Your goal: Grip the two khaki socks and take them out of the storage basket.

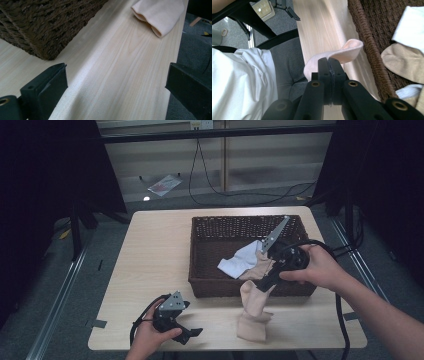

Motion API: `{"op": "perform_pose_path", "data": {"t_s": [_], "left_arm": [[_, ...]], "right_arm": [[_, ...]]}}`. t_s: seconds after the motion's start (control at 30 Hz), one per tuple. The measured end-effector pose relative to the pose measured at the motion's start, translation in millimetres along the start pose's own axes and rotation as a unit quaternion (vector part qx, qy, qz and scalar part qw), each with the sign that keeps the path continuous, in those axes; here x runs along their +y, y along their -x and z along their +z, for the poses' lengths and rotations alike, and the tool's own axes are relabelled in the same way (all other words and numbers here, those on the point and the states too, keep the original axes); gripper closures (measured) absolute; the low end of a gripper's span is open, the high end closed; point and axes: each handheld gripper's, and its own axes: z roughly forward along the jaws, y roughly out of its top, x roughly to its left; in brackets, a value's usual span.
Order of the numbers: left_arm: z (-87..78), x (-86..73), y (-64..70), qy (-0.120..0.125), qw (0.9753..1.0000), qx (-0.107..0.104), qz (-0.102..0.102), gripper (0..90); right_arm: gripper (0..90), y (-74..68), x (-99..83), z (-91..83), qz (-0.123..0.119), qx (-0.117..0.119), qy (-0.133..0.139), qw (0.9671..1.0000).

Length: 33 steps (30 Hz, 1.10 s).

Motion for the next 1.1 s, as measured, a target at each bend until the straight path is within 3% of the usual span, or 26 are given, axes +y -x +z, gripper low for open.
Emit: {"op": "perform_pose_path", "data": {"t_s": [0.2, 0.5, 0.67, 1.1], "left_arm": [[-0.2, -0.7, -0.4, 0.002, 1.0, -0.001, 0.0, 3.1], [-1.1, -0.7, -0.8, 0.0, 1.0, 0.0, 0.002, 3.1], [-0.5, -0.6, -0.4, 0.003, 1.0, -0.001, -0.001, 3.1], [-0.4, -1.0, -0.4, -0.001, 1.0, -0.001, 0.002, 3.1]], "right_arm": [[87.0, 1.0, -2.8, 8.7, 0.002, 0.002, -0.002, 1.0], [53.9, 0.8, -6.5, 14.3, -0.018, -0.024, 0.002, 0.9996], [37.6, 0.6, -12.0, 12.1, -0.011, -0.036, 0.013, 0.9992], [16.9, 1.3, -32.4, 9.2, -0.012, -0.07, 0.038, 0.9967]]}}
